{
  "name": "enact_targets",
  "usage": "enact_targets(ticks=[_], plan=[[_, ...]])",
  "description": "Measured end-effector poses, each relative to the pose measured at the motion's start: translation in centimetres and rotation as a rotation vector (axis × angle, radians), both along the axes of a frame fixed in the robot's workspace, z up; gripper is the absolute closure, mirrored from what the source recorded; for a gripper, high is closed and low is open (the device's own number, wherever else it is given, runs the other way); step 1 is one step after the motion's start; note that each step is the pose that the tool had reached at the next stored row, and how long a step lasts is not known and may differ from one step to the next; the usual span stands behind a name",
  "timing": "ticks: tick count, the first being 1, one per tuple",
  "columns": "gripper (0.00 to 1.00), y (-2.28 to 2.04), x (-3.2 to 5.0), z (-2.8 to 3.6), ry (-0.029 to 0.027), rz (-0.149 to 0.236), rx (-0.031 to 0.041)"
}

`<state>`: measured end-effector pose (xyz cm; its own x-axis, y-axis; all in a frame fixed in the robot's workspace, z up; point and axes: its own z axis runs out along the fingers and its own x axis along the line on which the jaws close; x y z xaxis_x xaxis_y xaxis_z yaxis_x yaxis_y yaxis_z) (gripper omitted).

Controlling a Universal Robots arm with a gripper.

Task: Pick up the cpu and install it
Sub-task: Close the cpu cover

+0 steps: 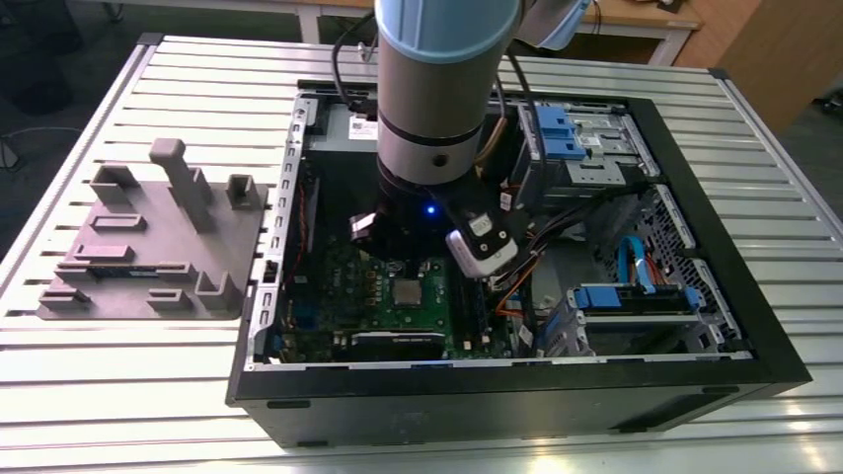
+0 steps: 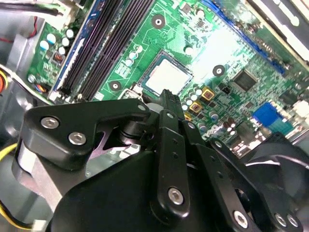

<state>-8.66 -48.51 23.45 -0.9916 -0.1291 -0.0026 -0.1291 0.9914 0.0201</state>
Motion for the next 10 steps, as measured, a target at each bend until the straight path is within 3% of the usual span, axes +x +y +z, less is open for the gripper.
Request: enact_targets(ticks=[3,10], plan=[[0.9,0.0,0.0,0.0,0.0,0.018,0.0],[0.9,0.0,0.0,0.0,0.0,0.02,0.0]])
